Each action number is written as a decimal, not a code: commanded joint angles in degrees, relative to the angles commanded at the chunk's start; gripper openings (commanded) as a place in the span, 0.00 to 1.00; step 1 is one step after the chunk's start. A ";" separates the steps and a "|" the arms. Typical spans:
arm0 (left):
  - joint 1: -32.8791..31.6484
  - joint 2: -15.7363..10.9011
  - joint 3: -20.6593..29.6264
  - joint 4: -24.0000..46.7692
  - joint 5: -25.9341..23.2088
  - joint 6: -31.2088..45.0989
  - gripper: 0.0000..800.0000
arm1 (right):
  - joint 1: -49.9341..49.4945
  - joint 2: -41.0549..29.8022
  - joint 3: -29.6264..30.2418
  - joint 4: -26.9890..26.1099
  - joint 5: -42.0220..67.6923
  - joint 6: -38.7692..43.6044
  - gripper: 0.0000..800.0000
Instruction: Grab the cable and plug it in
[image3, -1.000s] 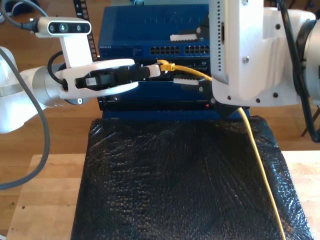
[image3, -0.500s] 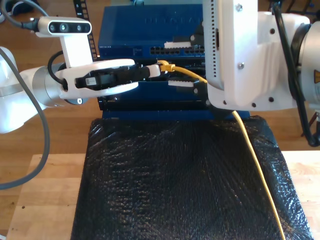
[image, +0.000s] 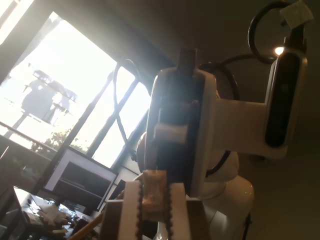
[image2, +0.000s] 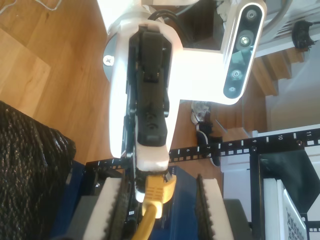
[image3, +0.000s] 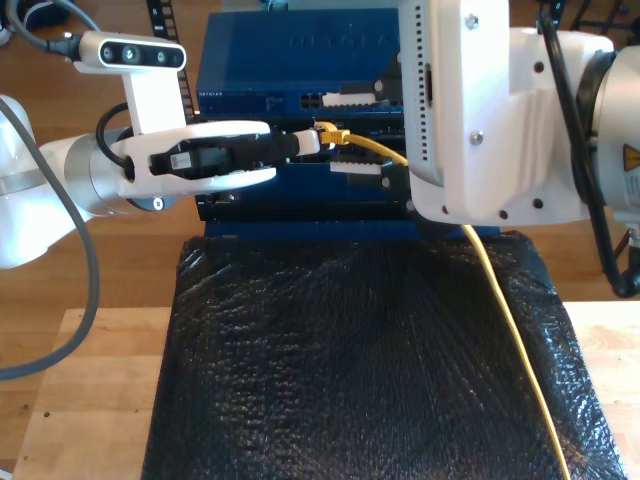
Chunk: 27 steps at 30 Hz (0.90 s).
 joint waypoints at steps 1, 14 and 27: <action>0.00 0.00 0.00 0.00 0.00 0.00 0.01 | 0.00 0.00 0.00 0.00 0.00 0.00 0.43; 0.00 0.18 -0.09 0.00 0.35 -0.62 0.01 | 0.00 0.00 0.44 0.00 0.00 0.00 0.37; 0.00 0.26 -0.09 -0.09 0.79 -1.41 0.01 | 0.09 0.00 0.70 0.09 0.00 0.09 0.28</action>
